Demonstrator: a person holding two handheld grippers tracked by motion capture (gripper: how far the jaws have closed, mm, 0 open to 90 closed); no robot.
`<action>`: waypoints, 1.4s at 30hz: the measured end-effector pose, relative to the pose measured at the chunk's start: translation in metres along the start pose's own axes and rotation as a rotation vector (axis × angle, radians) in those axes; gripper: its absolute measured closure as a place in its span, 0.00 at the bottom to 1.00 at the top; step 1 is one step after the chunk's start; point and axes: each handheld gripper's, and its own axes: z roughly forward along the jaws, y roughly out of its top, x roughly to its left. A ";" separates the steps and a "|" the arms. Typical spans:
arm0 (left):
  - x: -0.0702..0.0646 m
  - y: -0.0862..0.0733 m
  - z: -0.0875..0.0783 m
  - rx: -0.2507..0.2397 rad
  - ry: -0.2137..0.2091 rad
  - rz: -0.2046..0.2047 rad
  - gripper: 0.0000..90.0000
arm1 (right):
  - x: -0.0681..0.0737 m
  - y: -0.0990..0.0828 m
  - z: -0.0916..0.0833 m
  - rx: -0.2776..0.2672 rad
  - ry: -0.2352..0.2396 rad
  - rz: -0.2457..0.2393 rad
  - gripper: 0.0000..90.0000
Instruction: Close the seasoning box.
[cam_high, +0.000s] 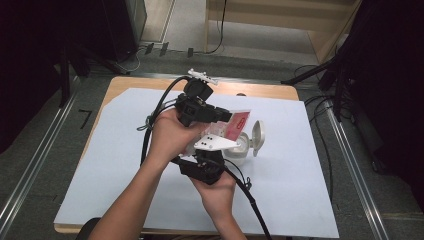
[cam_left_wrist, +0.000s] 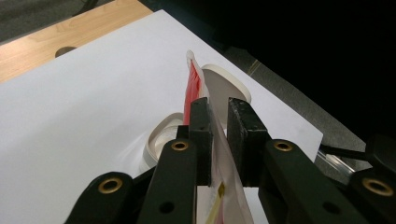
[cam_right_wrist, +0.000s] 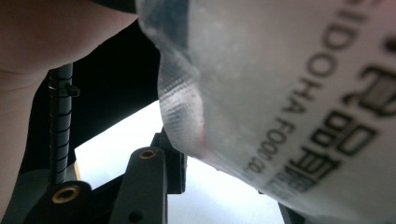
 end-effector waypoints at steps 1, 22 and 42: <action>0.000 0.000 0.000 -0.002 0.004 0.002 0.89 | 0.000 0.000 0.000 -0.001 0.001 0.001 0.71; 0.001 -0.001 -0.001 0.014 -0.006 0.017 0.89 | 0.000 -0.005 0.004 -0.015 0.000 -0.011 0.67; 0.004 -0.004 -0.005 0.042 -0.017 0.013 0.88 | 0.000 -0.009 0.006 -0.011 0.007 -0.020 0.66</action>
